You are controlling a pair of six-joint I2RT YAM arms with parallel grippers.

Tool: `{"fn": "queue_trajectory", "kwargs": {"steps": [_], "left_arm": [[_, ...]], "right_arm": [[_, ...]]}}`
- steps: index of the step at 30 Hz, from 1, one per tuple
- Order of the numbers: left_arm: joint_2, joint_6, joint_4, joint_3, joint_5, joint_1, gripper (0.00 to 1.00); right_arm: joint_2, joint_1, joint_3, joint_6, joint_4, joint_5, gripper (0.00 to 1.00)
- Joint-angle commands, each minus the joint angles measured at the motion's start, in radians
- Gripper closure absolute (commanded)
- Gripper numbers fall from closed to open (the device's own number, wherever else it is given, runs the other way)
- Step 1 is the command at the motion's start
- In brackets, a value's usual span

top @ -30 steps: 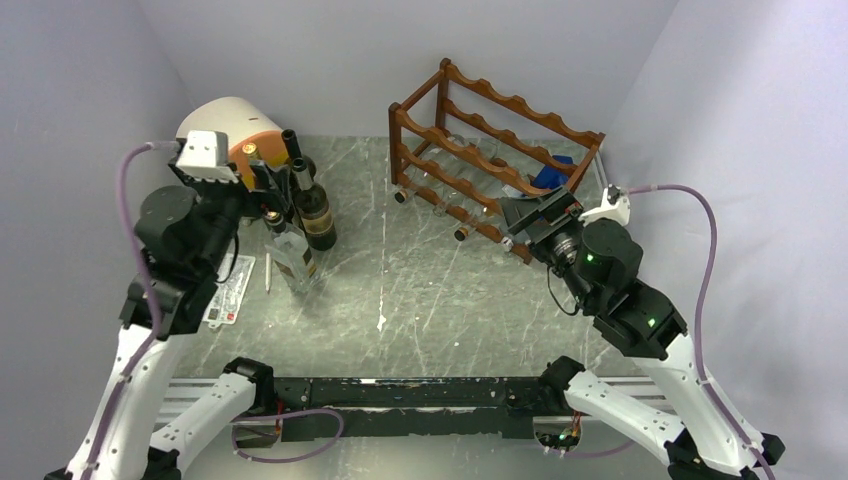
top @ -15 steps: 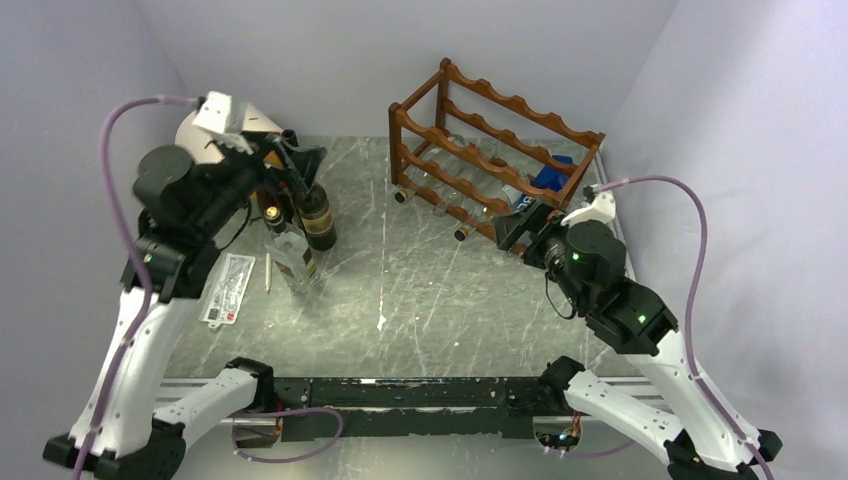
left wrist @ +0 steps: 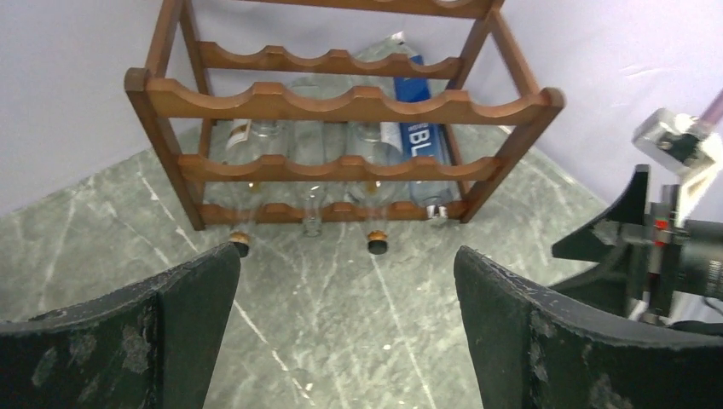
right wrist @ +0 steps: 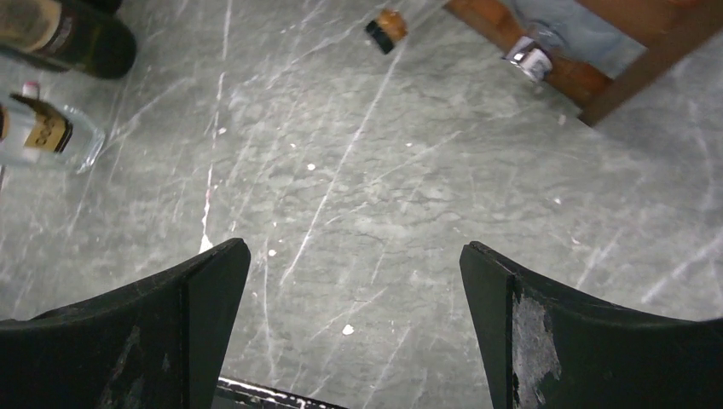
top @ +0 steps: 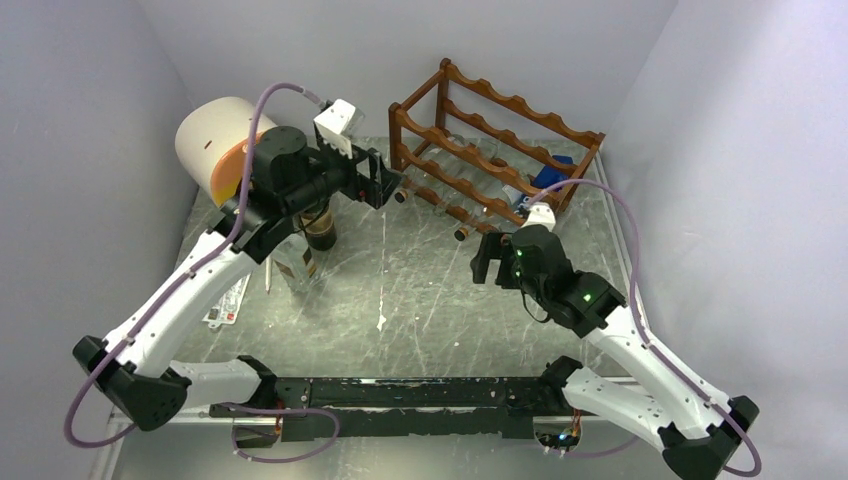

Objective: Take the wine bottle off the wine rack

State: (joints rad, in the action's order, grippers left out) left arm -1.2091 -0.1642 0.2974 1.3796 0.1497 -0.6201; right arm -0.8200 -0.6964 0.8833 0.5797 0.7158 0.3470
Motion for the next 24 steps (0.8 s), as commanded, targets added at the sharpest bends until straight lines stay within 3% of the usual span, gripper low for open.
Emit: {"fn": "queue_trajectory", "kwargs": {"steps": [1,6,13,24], "left_arm": [[-0.029,0.118,-0.032,0.018,-0.046,-0.003,0.01],[0.047,0.183,-0.136,-0.123,-0.131,-0.002,0.01],[0.213,0.175,-0.281,-0.287,-0.042,0.007,0.01],[0.240,0.154,-0.284,-0.335,-0.184,0.018,0.01]], "right_arm": [[-0.013,0.003,-0.017,-0.173,-0.140,-0.136,0.00],[-0.085,0.002,0.043,-0.309,-0.136,-0.155,0.00],[-0.186,-0.001,0.135,-0.561,-0.162,-0.241,0.00],[-0.141,-0.002,0.054,-1.183,-0.254,-0.486,0.00]]}}
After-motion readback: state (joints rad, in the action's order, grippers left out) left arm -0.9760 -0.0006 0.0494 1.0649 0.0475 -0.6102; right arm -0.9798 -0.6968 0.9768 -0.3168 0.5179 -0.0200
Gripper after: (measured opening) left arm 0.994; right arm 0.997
